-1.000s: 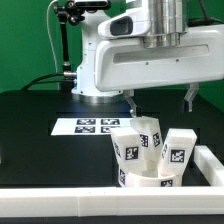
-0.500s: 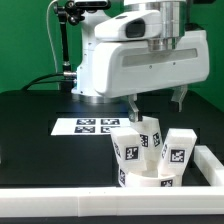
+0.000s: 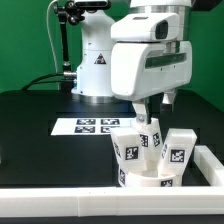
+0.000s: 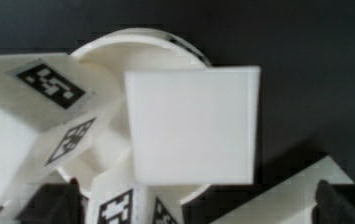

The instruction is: Assemble stool

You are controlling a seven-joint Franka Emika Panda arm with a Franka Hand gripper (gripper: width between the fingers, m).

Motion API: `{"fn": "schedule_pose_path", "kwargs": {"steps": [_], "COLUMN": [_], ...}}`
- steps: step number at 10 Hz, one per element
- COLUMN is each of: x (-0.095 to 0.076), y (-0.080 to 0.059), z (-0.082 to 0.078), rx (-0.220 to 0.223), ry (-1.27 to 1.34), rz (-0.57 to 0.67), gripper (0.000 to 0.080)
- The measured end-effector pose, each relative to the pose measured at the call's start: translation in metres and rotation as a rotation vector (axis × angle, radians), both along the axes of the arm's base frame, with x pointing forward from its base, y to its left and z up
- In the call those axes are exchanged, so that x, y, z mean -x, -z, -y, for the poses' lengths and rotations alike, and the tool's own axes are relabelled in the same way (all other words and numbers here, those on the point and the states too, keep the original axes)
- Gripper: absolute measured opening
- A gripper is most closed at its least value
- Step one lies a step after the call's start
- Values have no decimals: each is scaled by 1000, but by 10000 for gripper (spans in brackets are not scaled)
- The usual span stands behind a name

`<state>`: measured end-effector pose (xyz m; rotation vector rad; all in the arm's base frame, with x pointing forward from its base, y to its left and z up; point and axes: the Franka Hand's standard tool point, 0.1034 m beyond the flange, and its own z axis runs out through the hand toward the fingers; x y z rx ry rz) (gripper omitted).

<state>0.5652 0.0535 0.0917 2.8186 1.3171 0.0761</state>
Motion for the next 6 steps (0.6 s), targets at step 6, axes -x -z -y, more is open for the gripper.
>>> {"fn": "schedule_pose_path", "kwargs": {"steps": [6], "x": [4], "y": [8], "z": [9], "rx": [6], "ry": [14], "rz": [-8], "gripper": [334]}}
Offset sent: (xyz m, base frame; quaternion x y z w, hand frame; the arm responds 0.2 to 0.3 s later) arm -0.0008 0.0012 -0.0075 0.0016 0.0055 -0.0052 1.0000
